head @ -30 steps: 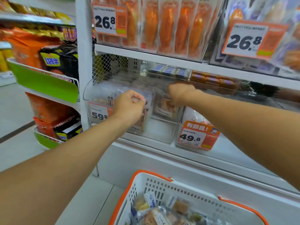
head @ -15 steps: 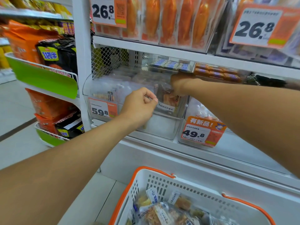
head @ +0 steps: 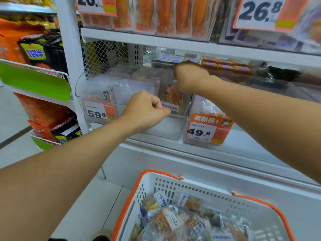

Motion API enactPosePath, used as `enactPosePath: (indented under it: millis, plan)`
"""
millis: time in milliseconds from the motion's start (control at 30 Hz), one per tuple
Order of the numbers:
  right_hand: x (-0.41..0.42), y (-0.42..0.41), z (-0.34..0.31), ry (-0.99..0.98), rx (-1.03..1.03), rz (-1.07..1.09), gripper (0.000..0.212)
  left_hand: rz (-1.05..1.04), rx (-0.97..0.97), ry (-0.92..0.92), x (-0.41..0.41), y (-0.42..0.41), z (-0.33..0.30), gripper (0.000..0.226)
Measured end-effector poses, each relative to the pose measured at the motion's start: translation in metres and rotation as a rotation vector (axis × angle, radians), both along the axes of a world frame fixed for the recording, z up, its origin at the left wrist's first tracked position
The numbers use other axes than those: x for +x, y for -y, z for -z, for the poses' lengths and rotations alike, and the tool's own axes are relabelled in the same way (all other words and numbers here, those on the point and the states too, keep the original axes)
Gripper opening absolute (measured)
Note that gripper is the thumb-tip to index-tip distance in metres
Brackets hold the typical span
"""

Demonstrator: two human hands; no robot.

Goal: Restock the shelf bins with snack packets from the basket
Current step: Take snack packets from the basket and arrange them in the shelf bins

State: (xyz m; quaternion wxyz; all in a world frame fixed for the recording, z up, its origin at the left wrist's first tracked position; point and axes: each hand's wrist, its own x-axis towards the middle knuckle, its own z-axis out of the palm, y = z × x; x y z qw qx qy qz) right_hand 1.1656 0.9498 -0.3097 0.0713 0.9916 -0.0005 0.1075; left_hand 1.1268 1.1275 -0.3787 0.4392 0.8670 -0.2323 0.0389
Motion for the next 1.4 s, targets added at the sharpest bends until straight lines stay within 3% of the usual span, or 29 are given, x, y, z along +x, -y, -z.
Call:
enactPosePath:
  millis: [100,167,267,333,400,467,500,667,733,800,900,1033,1100,1167,1300,1400]
  plan:
    - [-0.055,-0.013,0.002,0.244,-0.059,-0.139,0.048,0.204,0.295,-0.158,-0.008,0.000,-0.003,0.025]
    - [-0.105,-0.018,0.020,0.395,0.017,-0.256,0.039,0.379,0.564,-0.265,-0.018,0.004,0.006,0.017]
    - [-0.171,-0.005,0.084,0.406,0.189,-0.414,0.038,0.580,0.877,-0.384,-0.037,0.016,0.033,0.016]
    - [-0.200,0.015,0.144,0.183,0.237,-0.447,0.038,0.683,1.021,-0.419,-0.053,0.026,0.046,0.022]
    - [-0.220,0.040,0.210,-0.355,0.185,-0.289,0.030,0.755,1.092,-0.427,-0.071,0.037,0.052,0.027]
    - [-0.245,0.066,0.266,-0.836,0.155,-0.057,0.051,0.814,1.136,-0.432,-0.084,0.047,0.054,0.031]
    - [-0.259,0.078,0.287,-0.952,0.188,0.029,0.066,0.835,1.153,-0.427,-0.088,0.052,0.054,0.033]
    - [-0.302,0.116,0.347,-0.863,0.238,0.237,0.084,0.871,1.198,-0.341,-0.097,0.072,0.057,0.038]
    - [-0.305,0.116,0.356,-0.858,0.300,0.275,0.069,0.870,1.212,-0.326,-0.098,0.077,0.060,0.040]
    - [-0.305,0.115,0.362,-0.879,0.379,0.254,0.041,0.876,1.226,-0.326,-0.097,0.079,0.062,0.041]
    - [-0.298,0.112,0.350,-1.001,0.544,0.198,0.031,0.880,1.234,-0.328,-0.097,0.078,0.062,0.045]
    - [-0.275,0.096,0.285,-1.119,1.112,0.093,0.018,0.857,1.226,-0.339,-0.095,0.072,0.057,0.068]
    - [-0.253,0.076,0.233,-1.005,1.181,-0.028,0.016,0.827,1.181,-0.366,-0.092,0.067,0.053,0.085]
    - [-0.231,0.052,0.182,-0.766,1.217,-0.114,0.022,0.801,1.094,-0.374,-0.089,0.059,0.045,0.080]
    - [-0.208,0.026,0.099,-0.321,1.453,-0.133,0.042,0.729,0.632,-0.410,-0.064,0.037,0.024,0.023]
    - [-0.201,0.039,0.065,-0.311,1.523,-0.117,0.056,0.582,0.183,-0.536,-0.042,0.014,0.008,0.037]
